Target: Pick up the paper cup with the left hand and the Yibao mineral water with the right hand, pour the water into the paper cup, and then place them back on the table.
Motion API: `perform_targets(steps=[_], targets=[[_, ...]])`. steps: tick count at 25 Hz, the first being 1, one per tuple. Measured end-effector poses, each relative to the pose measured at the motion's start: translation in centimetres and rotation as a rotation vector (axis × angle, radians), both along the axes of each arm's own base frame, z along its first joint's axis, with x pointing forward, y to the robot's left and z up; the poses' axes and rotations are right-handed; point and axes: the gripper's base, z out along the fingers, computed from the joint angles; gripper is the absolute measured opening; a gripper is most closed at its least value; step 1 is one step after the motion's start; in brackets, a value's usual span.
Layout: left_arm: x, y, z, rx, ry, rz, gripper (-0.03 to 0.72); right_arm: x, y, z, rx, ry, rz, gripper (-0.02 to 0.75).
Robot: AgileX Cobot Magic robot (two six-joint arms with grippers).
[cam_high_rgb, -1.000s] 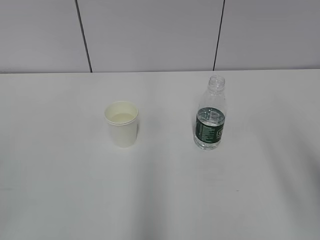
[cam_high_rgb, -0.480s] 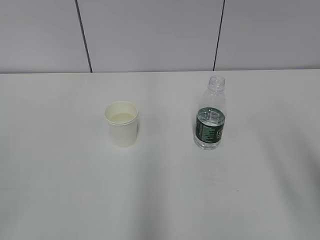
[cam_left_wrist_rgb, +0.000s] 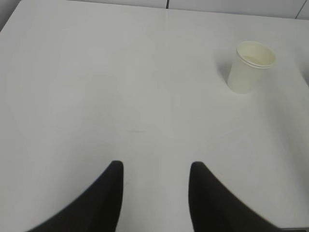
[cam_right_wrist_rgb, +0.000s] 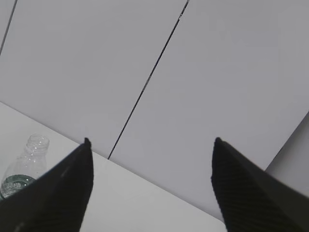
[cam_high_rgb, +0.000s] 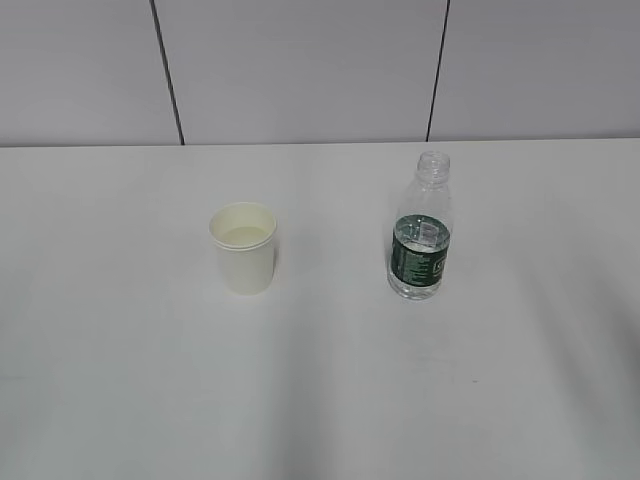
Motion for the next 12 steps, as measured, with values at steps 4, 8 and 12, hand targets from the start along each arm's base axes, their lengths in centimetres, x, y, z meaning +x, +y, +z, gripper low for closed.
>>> perform_targets(steps=[4,8,12], targets=[[0.0,0.0,0.0,0.0,0.0,0.0,0.289,0.0,0.01,0.0,0.0,0.0,0.001,0.592],[0.0,0.0,0.0,0.0,0.0,0.0,0.276,0.0,0.01,0.0,0.0,0.0,0.001,0.592],[0.0,0.0,0.0,0.0,0.0,0.0,0.268,0.0,0.01,0.0,0.0,0.0,0.001,0.592]])
